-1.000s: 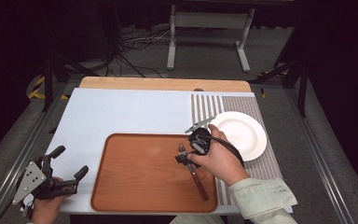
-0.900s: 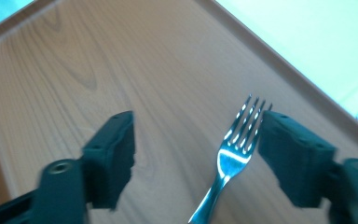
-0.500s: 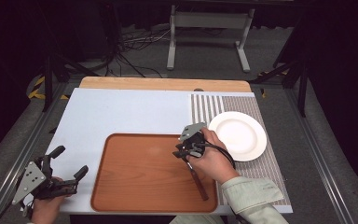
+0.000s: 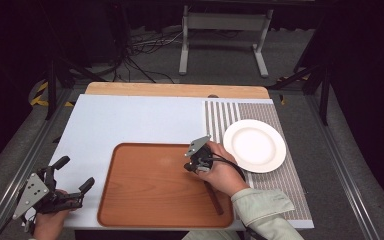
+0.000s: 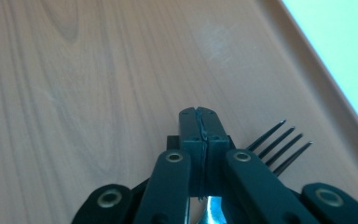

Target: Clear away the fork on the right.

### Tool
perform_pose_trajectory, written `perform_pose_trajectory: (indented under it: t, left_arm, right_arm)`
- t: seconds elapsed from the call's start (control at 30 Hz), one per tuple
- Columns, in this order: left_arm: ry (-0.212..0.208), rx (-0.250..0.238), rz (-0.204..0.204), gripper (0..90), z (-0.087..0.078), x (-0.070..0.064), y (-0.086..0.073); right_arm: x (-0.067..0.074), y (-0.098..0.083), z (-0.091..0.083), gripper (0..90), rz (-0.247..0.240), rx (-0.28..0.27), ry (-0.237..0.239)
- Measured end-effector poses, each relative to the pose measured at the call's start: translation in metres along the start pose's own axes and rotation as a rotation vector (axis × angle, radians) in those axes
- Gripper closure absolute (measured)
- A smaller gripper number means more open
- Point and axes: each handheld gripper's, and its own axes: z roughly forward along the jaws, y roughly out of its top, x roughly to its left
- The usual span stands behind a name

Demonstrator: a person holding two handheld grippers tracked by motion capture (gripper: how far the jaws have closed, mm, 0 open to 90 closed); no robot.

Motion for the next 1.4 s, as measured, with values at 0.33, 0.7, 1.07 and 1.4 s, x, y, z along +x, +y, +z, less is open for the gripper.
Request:
perform_pose_trajectory:
  t: [0.33, 0.7, 1.07, 1.4]
  left_arm:
    - [0.000, -0.001, 0.000, 0.4, 0.000, 0.000, 0.000]
    - [-0.001, 0.000, -0.001, 0.4, 0.000, 0.000, 0.000]
    - [0.000, -0.001, 0.000, 0.4, 0.000, 0.000, 0.000]
    - [-0.001, -0.002, 0.002, 0.4, 0.000, 0.000, 0.000]
  right_arm:
    - [-0.003, -0.003, 0.008, 90.0, 0.007, 0.021, -0.011]
    - [-0.006, -0.004, 0.008, 90.0, 0.019, 0.032, -0.033]
    - [-0.015, -0.011, 0.002, 90.0, 0.058, 0.051, -0.073]
    - [-0.023, -0.020, -0.005, 90.0, 0.088, 0.058, -0.105]
